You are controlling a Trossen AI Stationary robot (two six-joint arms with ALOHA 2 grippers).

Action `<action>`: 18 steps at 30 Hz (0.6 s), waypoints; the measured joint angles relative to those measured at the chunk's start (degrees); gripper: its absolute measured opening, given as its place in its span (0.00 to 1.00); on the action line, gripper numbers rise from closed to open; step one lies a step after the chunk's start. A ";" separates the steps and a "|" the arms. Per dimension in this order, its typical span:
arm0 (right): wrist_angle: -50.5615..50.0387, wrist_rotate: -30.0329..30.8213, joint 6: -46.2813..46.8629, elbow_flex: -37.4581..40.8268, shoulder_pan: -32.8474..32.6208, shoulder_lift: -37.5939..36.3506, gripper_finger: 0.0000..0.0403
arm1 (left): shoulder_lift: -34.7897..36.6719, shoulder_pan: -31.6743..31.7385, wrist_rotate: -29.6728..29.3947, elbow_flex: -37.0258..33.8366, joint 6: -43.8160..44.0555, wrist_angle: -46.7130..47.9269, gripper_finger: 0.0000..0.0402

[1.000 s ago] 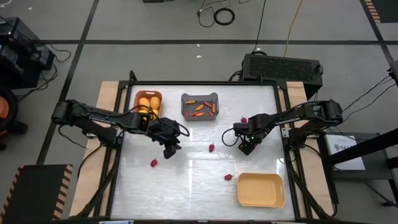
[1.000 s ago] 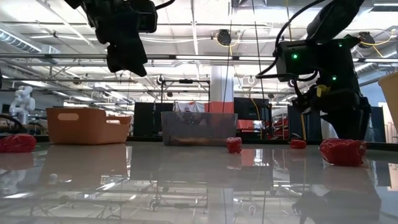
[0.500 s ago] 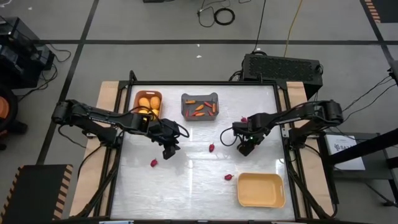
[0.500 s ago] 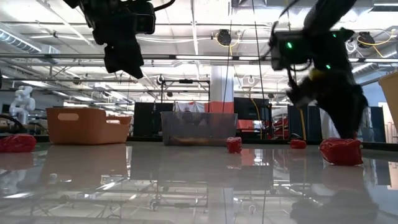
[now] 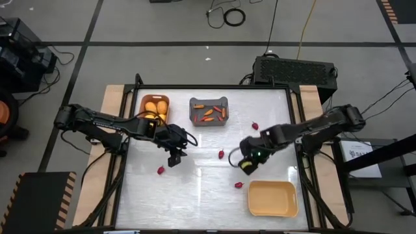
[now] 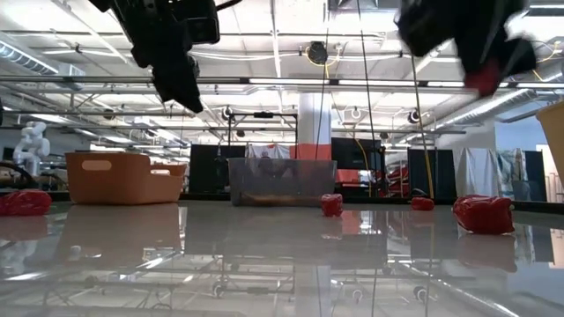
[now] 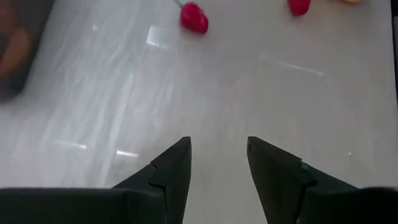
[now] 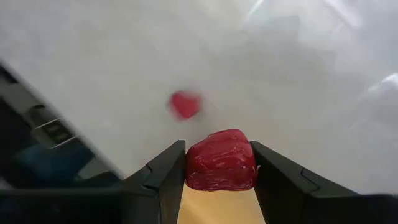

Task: Sort produce into baskets
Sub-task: Put the red chili pepper into the yellow bin

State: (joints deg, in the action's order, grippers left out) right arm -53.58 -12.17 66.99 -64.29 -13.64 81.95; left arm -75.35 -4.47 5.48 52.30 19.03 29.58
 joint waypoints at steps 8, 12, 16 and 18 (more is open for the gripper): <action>0.05 0.27 29.47 -2.95 -15.75 0.12 0.41 | 0.00 0.00 -4.13 0.00 -12.30 -4.11 0.41; 0.02 0.31 42.28 -2.95 -22.16 1.79 0.41 | 0.00 0.51 -8.23 0.00 -16.52 -8.40 0.41; -2.19 0.32 48.90 -2.96 -25.17 3.78 0.41 | 0.00 1.58 -8.74 0.00 -16.87 -13.34 0.41; -3.59 -0.52 51.63 -2.91 -25.88 4.62 0.41 | 0.00 1.85 -8.76 0.00 -16.83 -15.92 0.41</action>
State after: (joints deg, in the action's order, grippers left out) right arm -57.17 -12.68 118.62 -67.20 -39.51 86.57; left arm -75.35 -2.62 -3.29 52.29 2.20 13.67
